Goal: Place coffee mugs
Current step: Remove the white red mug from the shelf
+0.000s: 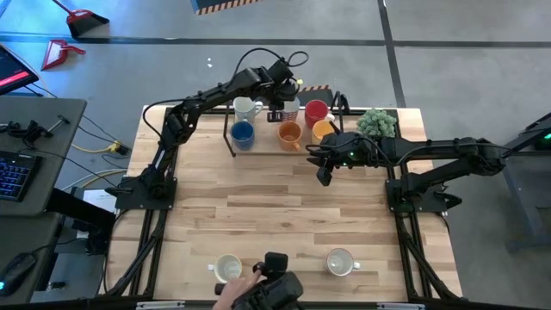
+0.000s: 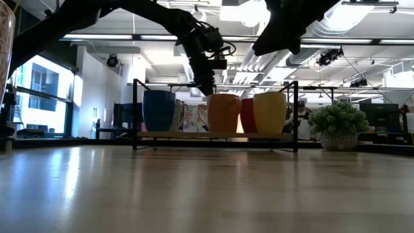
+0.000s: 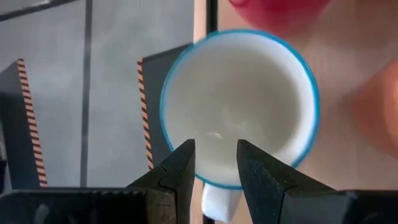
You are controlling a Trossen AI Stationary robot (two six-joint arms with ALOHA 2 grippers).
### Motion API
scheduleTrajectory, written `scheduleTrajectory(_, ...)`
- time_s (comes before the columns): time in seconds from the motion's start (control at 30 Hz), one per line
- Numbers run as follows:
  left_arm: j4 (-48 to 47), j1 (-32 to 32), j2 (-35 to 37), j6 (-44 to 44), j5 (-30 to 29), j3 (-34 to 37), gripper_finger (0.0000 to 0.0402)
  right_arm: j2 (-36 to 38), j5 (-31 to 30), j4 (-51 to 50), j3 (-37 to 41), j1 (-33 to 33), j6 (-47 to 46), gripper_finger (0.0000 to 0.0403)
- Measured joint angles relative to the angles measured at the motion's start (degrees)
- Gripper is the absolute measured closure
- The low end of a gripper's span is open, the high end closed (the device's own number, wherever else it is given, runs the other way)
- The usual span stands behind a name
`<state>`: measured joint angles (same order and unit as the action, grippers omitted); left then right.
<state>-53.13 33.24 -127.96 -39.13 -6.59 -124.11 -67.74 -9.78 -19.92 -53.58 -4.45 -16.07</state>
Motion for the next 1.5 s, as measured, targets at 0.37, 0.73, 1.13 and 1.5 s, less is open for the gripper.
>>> scheduleTrajectory(0.37,2.9,-1.9,0.0,-3.0,1.9,0.0,0.0293,0.0,0.2,0.0,0.0,0.0,-0.1,0.0322)
scheduleTrajectory(0.73,-4.0,-1.9,1.0,-0.9,6.7,-7.1,0.0293,0.0,0.2,0.0,0.0,0.0,0.0,0.0322)
scheduleTrajectory(1.13,-9.7,-3.0,0.9,-0.5,7.8,-7.3,0.0293,0.0,-0.1,0.0,0.0,0.0,0.0,0.0322)
scheduleTrajectory(1.5,-10.1,-3.0,0.9,-0.4,7.8,-5.9,0.0293,0.0,0.0,0.0,0.0,0.0,-0.4,0.0322)
